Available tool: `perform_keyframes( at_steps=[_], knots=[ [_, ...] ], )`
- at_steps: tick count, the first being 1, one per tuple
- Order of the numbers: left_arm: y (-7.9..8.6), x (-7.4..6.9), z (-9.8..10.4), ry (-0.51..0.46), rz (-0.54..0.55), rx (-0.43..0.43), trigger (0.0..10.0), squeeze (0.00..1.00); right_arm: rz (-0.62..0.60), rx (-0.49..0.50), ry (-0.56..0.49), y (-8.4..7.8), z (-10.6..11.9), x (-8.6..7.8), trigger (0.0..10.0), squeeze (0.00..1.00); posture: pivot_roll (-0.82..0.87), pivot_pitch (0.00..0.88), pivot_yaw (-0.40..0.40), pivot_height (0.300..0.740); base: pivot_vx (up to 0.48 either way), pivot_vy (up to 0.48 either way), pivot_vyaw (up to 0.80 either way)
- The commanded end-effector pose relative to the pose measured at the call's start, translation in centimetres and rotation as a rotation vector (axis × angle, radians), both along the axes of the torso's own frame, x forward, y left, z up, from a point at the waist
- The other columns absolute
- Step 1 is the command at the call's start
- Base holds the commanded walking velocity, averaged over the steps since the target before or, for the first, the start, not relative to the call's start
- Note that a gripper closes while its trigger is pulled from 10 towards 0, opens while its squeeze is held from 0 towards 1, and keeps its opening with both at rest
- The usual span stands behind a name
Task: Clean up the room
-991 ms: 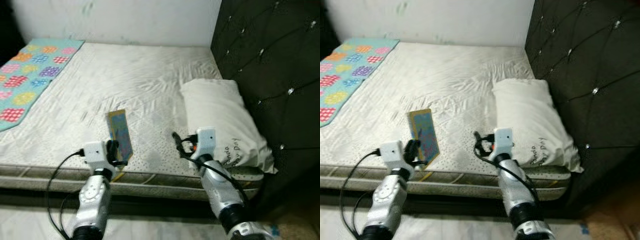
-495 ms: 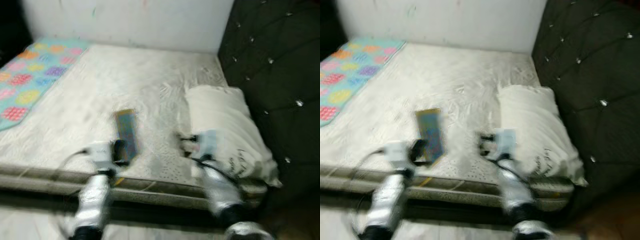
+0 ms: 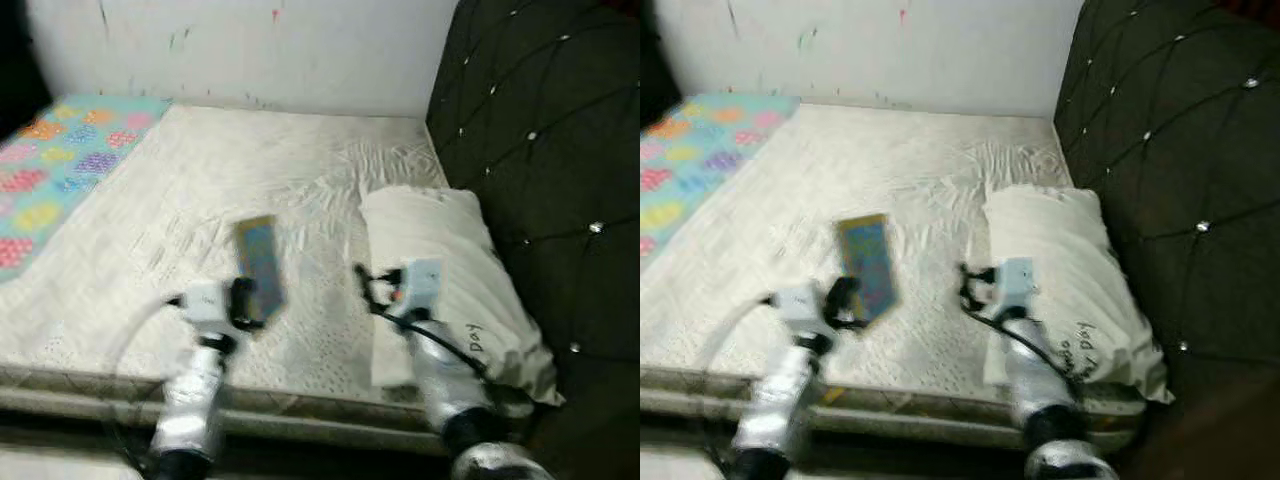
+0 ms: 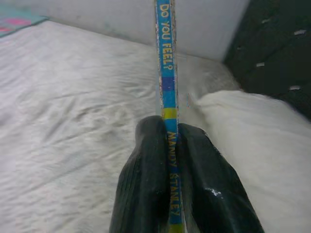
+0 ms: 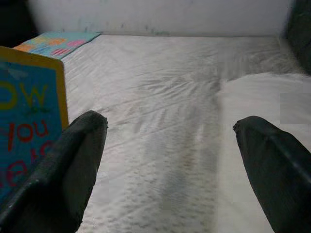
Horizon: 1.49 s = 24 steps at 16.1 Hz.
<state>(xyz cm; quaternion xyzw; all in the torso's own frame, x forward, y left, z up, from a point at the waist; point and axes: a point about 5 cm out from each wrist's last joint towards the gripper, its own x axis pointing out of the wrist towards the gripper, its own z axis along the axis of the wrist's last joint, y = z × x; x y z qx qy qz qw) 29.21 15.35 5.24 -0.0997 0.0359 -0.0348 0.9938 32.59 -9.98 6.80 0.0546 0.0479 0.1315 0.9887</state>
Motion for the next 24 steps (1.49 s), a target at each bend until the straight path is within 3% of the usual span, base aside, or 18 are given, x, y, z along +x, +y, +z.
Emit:
perform_keyframes(
  at_steps=[1,7,21,24],
  knots=[
    [-0.44,0.43,0.96,-0.05,-0.013,0.0,10.0,0.0,-0.013,-0.011,-0.011,-0.73,0.24,0.17,10.0,0.0,-0.05,0.0,-0.01,0.74,0.255,0.0,0.0],
    [-0.53,0.43,0.97,-0.049,-0.014,0.0,10.0,0.0,-0.014,-0.011,-0.011,-0.79,0.25,0.18,10.0,0.0,-0.05,0.0,-0.009,0.74,0.0,0.0,0.0],
    [-0.63,0.6,1.07,-0.052,-0.013,-0.007,10.0,0.0,-0.012,-0.018,-0.011,-0.84,0.33,0.33,10.0,0.0,-0.05,0.0,-0.014,0.74,0.378,0.0,0.0],
    [-0.53,0.63,1.06,-0.05,-0.005,-0.016,10.0,0.0,-0.012,-0.017,-0.012,-0.82,0.35,0.35,10.0,0.0,-0.05,0.0,-0.014,0.74,0.0,0.0,0.0]
  ],
)
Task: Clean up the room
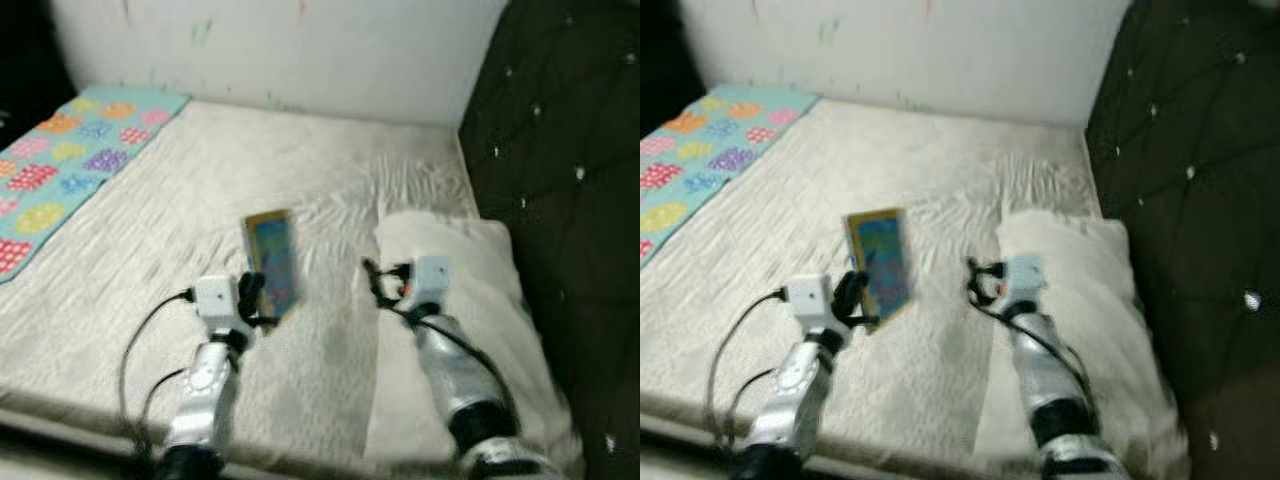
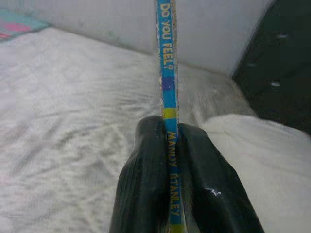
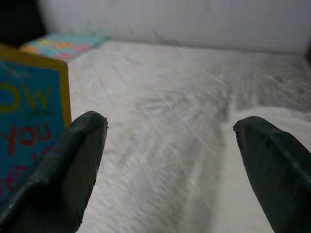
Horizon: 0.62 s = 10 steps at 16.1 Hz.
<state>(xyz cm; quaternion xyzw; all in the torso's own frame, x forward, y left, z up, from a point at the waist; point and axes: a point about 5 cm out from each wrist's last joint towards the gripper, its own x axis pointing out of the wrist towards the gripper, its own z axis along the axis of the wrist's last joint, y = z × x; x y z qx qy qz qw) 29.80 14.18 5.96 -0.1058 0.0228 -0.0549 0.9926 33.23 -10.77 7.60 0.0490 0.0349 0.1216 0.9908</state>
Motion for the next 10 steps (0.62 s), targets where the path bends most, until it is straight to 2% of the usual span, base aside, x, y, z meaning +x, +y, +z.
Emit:
perform_keyframes(
  at_steps=[1,10],
  knots=[
    [0.66,0.05,0.33,-0.019,0.034,-0.003,10.0,0.0,0.009,-0.009,0.015,-0.03,-0.44,-0.29,10.0,0.0,-0.05,0.0,-0.014,0.74,0.0,0.0,0.0],
    [0.62,-0.01,0.25,-0.014,0.038,-0.004,10.0,0.0,0.011,-0.012,0.014,-0.12,-0.46,-0.31,10.0,0.0,-0.05,0.0,-0.017,0.74,0.0,0.0,0.0]
  ],
)
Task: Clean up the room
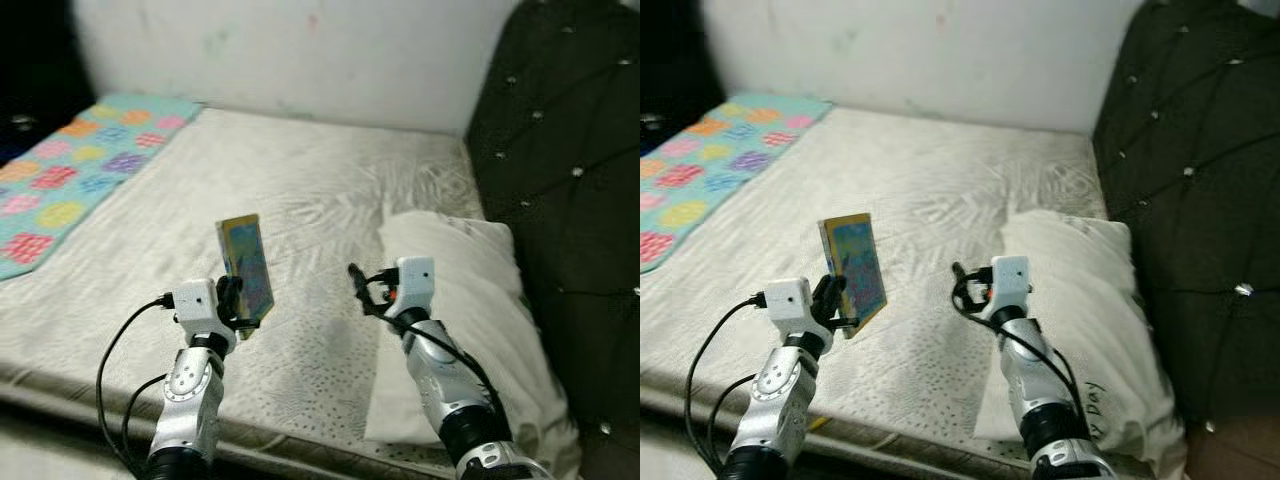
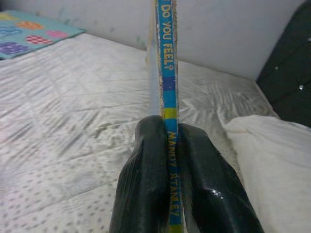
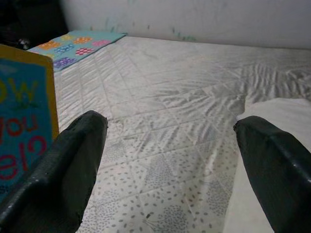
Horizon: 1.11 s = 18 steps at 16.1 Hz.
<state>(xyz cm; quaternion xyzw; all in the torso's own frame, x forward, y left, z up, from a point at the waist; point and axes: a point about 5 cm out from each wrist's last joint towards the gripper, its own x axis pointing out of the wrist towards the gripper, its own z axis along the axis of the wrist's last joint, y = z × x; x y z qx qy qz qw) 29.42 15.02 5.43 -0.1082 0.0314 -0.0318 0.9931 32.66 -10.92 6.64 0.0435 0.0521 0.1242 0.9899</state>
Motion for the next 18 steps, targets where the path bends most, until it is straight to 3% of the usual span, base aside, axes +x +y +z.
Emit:
perform_keyframes(
  at_steps=[1,10,11,13,18],
  knots=[
    [-0.2,0.4,0.8,-0.035,-0.005,-0.001,10.0,0.0,0.003,0.002,-0.018,0.0,0.5,0.2,10.0,0.0,-0.05,0.0,-0.018,0.74,0.0,0.0,0.0],
    [-0.2,0.4,0.7,-0.026,0.005,0.0,10.0,0.0,0.005,-0.011,-0.014,-0.1,0.4,0.2,10.0,0.0,-0.05,0.0,-0.021,0.74,0.0,0.0,0.0],
    [-0.7,0.5,0.7,-0.009,-0.04,-0.058,10.0,0.0,0.018,-0.077,0.004,0.2,0.4,0.4,10.0,0.0,-0.05,0.0,-0.023,0.74,0.0,0.0,0.0],
    [-1.8,0.5,0.2,0.045,-0.15,-0.116,10.0,0.0,-0.007,-0.075,-0.032,0.1,1.5,0.9,10.0,0.0,-0.06,0.0,-0.022,0.74,0.0,0.0,0.0],
    [-1.8,0.5,0.2,0.045,-0.15,-0.116,10.0,0.0,-0.007,-0.075,-0.032,0.1,1.5,0.9,10.0,0.0,-0.06,0.0,-0.022,0.74,0.0,0.0,0.0]
  ],
)
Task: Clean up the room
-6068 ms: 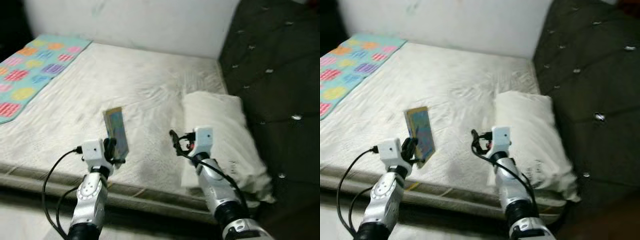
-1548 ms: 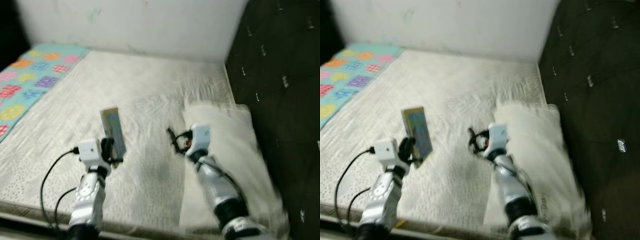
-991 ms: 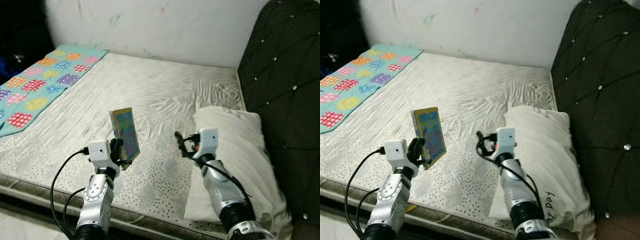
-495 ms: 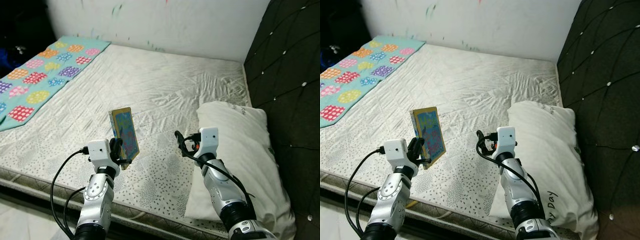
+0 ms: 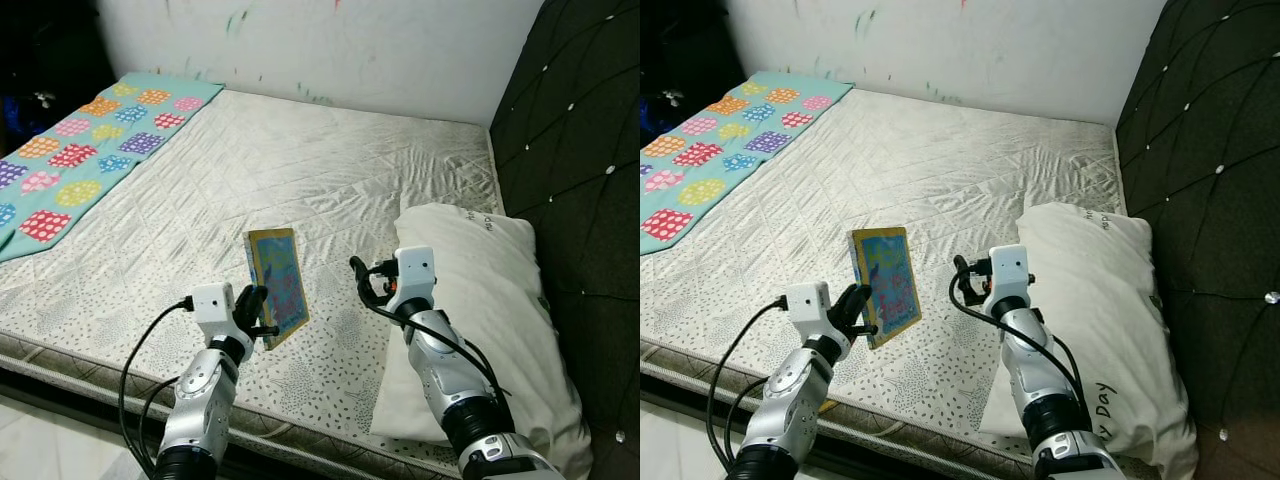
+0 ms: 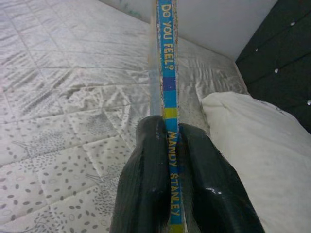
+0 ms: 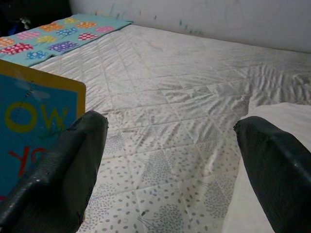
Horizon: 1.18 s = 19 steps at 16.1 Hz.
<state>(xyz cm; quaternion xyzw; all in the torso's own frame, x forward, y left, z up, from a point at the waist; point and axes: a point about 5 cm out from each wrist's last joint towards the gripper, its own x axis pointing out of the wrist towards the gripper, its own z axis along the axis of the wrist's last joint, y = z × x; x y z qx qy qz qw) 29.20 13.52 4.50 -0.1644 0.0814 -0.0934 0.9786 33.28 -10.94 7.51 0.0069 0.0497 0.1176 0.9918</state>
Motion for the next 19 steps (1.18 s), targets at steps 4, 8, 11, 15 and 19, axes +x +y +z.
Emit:
perform_keyframes(
  at_steps=[4,8,11,15,19],
  knots=[
    [-0.3,0.7,1.1,-0.046,-0.016,-0.004,10.0,0.0,0.004,-0.002,-0.019,0.1,0.6,0.3,10.0,0.0,-0.06,0.0,-0.022,0.74,0.0,0.0,0.0],
    [-0.3,0.7,1.1,-0.046,-0.016,-0.004,10.0,0.0,0.004,-0.002,-0.019,0.1,0.6,0.3,10.0,0.0,-0.06,0.0,-0.022,0.74,0.0,0.0,0.0],
    [-0.3,0.7,1.1,-0.046,-0.016,-0.004,10.0,0.0,0.004,-0.002,-0.019,0.1,0.6,0.3,10.0,0.0,-0.06,0.0,-0.022,0.74,0.0,0.0,0.0],
    [-5.0,-1.4,-0.9,0.143,-0.14,-0.335,10.0,0.0,-0.111,0.037,0.064,-6.1,-1.4,-4.2,10.0,0.0,-0.17,0.043,-0.033,0.74,0.0,0.0,0.0],
    [-4.7,-1.2,-0.9,0.163,-0.122,-0.363,10.0,0.0,-0.105,0.042,0.068,-5.6,-1.4,-3.8,10.0,0.0,-0.16,0.026,-0.029,0.74,0.0,0.0,0.0]
  ],
)
